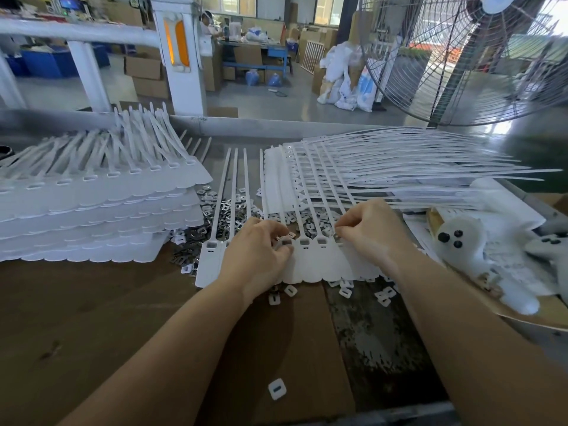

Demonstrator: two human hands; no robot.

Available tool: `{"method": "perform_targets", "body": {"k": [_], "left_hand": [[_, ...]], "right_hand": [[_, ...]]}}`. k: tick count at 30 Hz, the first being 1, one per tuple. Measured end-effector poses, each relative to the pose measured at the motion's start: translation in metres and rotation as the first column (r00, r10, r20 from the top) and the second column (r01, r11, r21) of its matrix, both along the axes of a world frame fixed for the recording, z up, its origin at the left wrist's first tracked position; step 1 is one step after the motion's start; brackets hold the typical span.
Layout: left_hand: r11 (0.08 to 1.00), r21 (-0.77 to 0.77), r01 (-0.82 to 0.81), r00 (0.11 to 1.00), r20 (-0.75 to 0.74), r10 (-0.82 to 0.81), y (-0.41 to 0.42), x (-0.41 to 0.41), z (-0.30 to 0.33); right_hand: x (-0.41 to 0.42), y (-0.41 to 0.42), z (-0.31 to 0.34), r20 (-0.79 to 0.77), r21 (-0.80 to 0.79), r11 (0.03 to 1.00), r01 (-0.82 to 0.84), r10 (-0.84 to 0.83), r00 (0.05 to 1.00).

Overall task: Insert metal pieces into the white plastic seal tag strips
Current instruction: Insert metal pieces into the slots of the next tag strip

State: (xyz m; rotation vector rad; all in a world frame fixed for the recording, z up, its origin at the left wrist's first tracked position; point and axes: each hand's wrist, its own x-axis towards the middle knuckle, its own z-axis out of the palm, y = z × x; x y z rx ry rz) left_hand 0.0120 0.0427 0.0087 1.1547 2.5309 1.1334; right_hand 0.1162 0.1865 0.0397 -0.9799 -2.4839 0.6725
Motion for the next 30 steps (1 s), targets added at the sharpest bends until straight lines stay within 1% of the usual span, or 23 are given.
{"method": "perform_targets", "body": {"k": [3,6,11,20,23,26,28,30], "left_hand": [[0.999,0.049,-0.012,0.999,0.046,0.010,-0.0007,-0.0051,0.0013],[0.999,0.045,-0.014,0.999,0.039,0.013,-0.0014,-0.0077,-0.0001],[1.000,0.017,-0.018,1.000,0.021,0.018,-0.0001,-0.0081,-0.0018],[0.999,0.021,-0.027,0.999,0.031,0.026,0.0006,-0.0108,-0.0031],[0.999,0.018,-0.029,0.999,0.030,0.029,0.0011,-0.0108,-0.0031],[0.999,0.019,-0.030,0.999,0.028,0.029,0.0010,-0.0112,-0.0035],[0.999,0.019,-0.031,0.999,0.024,0.030,0.0010,-0.0114,-0.0043],[0.999,0.018,-0.033,0.999,0.017,0.033,0.0012,-0.0114,-0.0049]], "right_hand": [[-0.0018,-0.0023,-0.0025,0.008,0.054,0.999,0.007,-0.008,1.000],[0.0004,0.0030,-0.0036,0.027,0.013,1.000,0.022,-0.023,0.999],[0.0029,0.0038,-0.0004,0.035,-0.027,1.000,-0.002,0.003,0.999],[0.0039,0.0045,0.0015,-0.002,-0.087,0.996,-0.011,0.011,1.000],[0.0051,0.0047,0.0002,0.018,-0.070,0.997,-0.018,0.019,1.000],[0.0063,0.0049,-0.0006,-0.020,-0.115,0.993,-0.004,0.001,1.000],[0.0066,0.0048,-0.0005,-0.015,-0.099,0.995,-0.008,0.007,1.000],[0.0059,0.0048,0.0000,0.044,-0.041,0.999,-0.033,0.035,0.998]]}}
